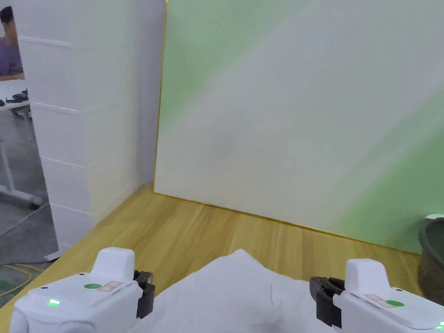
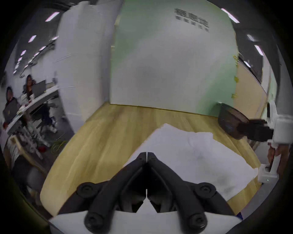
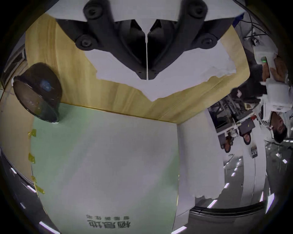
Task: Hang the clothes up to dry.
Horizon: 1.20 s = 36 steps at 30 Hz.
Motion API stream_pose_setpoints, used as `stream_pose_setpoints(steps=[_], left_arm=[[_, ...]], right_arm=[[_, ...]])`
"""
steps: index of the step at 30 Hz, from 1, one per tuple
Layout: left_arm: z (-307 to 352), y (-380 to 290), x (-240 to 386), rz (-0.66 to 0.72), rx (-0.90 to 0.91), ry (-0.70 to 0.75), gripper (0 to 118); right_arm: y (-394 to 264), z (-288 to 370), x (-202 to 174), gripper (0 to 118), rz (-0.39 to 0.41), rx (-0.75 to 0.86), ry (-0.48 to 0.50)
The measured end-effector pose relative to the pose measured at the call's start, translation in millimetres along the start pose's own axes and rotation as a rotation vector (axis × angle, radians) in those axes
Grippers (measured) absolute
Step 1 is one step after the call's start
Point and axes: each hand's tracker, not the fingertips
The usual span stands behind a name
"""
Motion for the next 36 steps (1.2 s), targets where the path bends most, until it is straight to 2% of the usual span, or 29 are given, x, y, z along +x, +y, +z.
stream_pose_setpoints(steps=[1, 2, 3, 4, 5, 6, 9, 15, 17, 18, 20, 22, 24, 25, 26, 27, 29, 30, 31, 34, 36], left_arm=[[4.9, -3.5, -18.7, 0.04, 0.003, 0.047, 4], [9.0, -7.3, -34.0, 0.075, -0.001, 0.095, 13], [11.2, -14.0, -52.5, 0.115, -0.012, 0.153, 29], [11.2, -20.7, -66.6, 0.141, -0.031, 0.193, 59], [9.1, -28.9, -80.0, 0.165, -0.072, 0.213, 79], [7.3, -37.0, -87.3, 0.17, -0.128, 0.212, 87], [4.2, -58.6, -88.2, 0.132, -0.185, 0.179, 89], [-21.5, -78.3, -67.3, 0.083, -0.24, 0.123, 89], [-29.3, -79.9, -64.4, 0.083, -0.248, 0.11, 84], [-33.6, -81.0, -63.8, 0.083, -0.254, 0.107, 77], [-41.5, -82.9, -63.2, 0.082, -0.263, 0.117, 39], [-49.0, -87.1, -62.1, 0.069, -0.28, 0.118, 19], [-49.7, -85.9, -56.9, 0.045, -0.271, 0.116, 17], [-51.0, -83.5, -55.4, 0.045, -0.274, 0.112, 11], [-51.9, -82.7, -53.8, 0.044, -0.278, 0.118, 10], [-52.6, -81.1, -52.4, 0.036, -0.287, 0.121, 9], [-53.2, -79.4, -51.3, 0.03, -0.3, 0.129, 9], [-53.4, -79.6, -51.2, 0.033, -0.303, 0.131, 9], [-53.3, -79.8, -50.8, 0.032, -0.306, 0.133, 9], [-53.5, -80.9, -49.0, 0.021, -0.304, 0.141, 9], [-53.4, -80.7, -49.4, 0.021, -0.304, 0.141, 9]], right_arm=[[-2.9, -1.5, -1.0, 1, 0.007, -0.008, 0.002], [-5.4, -3.4, -1.7, 1, 0.012, -0.017, 0.008], [-7.8, -6.3, -4.3, 1, 0.021, -0.027, 0.015], [-10.0, -9.4, -5.7, 0, 0.029, -0.037, 0.017], [-12.3, -13.4, -7.2, 0, 0.034, -0.051, 0.025], [-14.3, -17.3, -8.9, 0, 0.035, -0.065, 0.038], [-19.5, -26.9, -16.3, 1, 0.035, -0.083, 0.063], [-29.8, -33.9, -24.1, 1, 0.039, -0.121, 0.09], [-33.8, -34.0, -21.1, 1, 0.034, -0.134, 0.086], [-36.3, -34.4, -19.2, 1, 0.031, -0.142, 0.08], [-41.7, -34.6, -15.8, 1, 0.023, -0.156, 0.072], [-47.1, -37.5, -11.6, 1, 0.011, -0.171, 0.066], [-49.6, -43.2, -6.6, 1, 0.004, -0.185, 0.06], [-49.0, -48.1, -2.8, 1, 0.004, -0.194, 0.044], [-46.2, -53.3, 1.7, 3, 0.004, -0.201, 0.037], [-40.7, -59.9, 9.9, 11, -0.001, -0.214, 0.029], [-24.8, -76.0, 28.8, 52, -0.025, -0.245, 0.031], [-15.2, -85.9, 39.4, 69, -0.019, -0.268, 0.024], [-3.3, -98.6, 53.3, 78, -0.014, -0.269, 0.026], [25.0, -143.4, 88.5, 77, 0.009, -0.357, -0.02], [32.6, -173.6, 106.4, 77, 0.017, -0.45, -0.003]])
